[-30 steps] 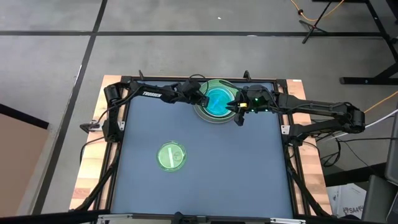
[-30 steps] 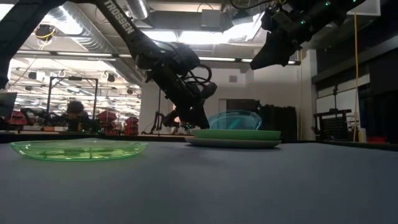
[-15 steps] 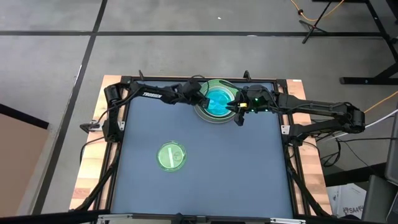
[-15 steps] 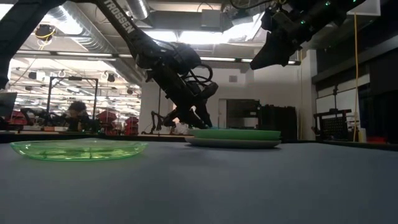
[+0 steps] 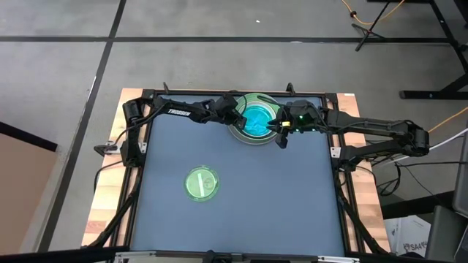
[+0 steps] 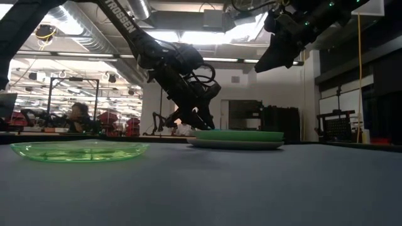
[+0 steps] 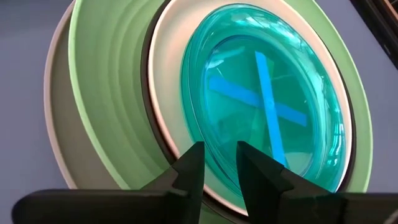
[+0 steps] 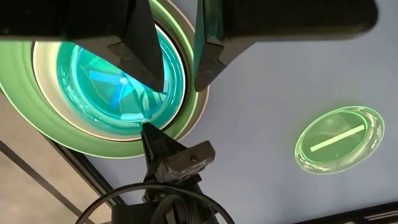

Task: Stack plastic plates
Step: Stack the small blue plate on the small blue plate, then stack the small green plate on the small blue plate

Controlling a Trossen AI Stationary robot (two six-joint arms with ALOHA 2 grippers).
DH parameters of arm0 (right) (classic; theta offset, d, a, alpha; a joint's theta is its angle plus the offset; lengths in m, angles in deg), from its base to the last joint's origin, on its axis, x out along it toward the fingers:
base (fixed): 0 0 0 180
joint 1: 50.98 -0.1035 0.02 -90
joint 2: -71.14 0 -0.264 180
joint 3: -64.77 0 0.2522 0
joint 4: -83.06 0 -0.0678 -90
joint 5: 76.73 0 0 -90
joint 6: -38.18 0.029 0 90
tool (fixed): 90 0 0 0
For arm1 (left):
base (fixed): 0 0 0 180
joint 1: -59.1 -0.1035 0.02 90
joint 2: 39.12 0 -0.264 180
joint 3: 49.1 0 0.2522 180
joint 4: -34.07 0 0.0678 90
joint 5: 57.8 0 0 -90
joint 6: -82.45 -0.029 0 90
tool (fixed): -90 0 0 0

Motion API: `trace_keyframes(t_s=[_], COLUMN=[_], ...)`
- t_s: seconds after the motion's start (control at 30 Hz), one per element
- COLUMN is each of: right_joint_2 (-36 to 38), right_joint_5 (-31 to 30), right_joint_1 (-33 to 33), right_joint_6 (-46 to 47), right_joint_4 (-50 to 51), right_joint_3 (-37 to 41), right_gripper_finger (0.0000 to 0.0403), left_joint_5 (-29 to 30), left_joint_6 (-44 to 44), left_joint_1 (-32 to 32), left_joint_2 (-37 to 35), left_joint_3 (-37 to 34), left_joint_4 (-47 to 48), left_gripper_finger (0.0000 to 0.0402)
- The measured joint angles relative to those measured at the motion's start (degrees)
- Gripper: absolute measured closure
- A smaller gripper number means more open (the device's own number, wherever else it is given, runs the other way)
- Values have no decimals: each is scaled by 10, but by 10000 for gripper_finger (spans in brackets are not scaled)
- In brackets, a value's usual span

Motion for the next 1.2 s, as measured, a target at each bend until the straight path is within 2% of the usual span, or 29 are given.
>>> trace_keyframes(t_s=[0.87, 1.2], right_joint_2=[0, 0], right_joint_5=[0, 0], right_joint_1=[0, 0], right_joint_6=[0, 0], right_joint_4=[-1, -1], right_joint_3=[0, 0], right_gripper_finger=[324, 324], left_joint_5=[-5, -5], left_joint_6=[-41, -76], left_joint_1=[-12, -12], left_joint_2=[-1, -41], left_joint_3=[0, 0], left_joint_4=[1, 16], left_gripper_finger=[315, 315])
